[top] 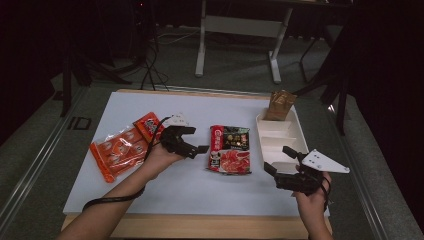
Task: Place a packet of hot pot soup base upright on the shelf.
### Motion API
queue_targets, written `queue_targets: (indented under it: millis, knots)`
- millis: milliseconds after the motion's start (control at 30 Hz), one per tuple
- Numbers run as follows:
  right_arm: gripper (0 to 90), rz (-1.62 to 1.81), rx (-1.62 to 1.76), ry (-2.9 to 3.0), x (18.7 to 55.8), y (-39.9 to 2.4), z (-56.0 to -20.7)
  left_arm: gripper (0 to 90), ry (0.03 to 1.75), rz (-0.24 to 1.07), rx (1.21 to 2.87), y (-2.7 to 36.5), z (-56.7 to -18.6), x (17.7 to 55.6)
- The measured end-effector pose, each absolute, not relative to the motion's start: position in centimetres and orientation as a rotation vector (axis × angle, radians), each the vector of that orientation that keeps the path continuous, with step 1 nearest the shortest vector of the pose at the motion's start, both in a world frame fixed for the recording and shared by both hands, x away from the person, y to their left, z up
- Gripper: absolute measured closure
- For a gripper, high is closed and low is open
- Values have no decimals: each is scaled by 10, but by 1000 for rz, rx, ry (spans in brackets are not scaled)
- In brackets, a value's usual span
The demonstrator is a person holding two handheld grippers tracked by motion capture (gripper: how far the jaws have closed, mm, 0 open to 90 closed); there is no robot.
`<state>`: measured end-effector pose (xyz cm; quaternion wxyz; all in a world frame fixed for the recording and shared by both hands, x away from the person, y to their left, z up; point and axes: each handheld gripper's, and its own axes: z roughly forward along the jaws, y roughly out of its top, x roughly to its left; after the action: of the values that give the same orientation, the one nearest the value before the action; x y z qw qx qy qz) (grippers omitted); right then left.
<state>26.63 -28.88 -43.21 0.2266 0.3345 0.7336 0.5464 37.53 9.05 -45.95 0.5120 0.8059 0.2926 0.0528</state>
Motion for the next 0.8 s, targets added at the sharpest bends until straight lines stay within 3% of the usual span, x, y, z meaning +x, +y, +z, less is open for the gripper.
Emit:
queue_targets:
  millis: [800]
  knots:
    - [105,1432,920,2056,269,-279,-438,136,843,160,1928,54,-459,429]
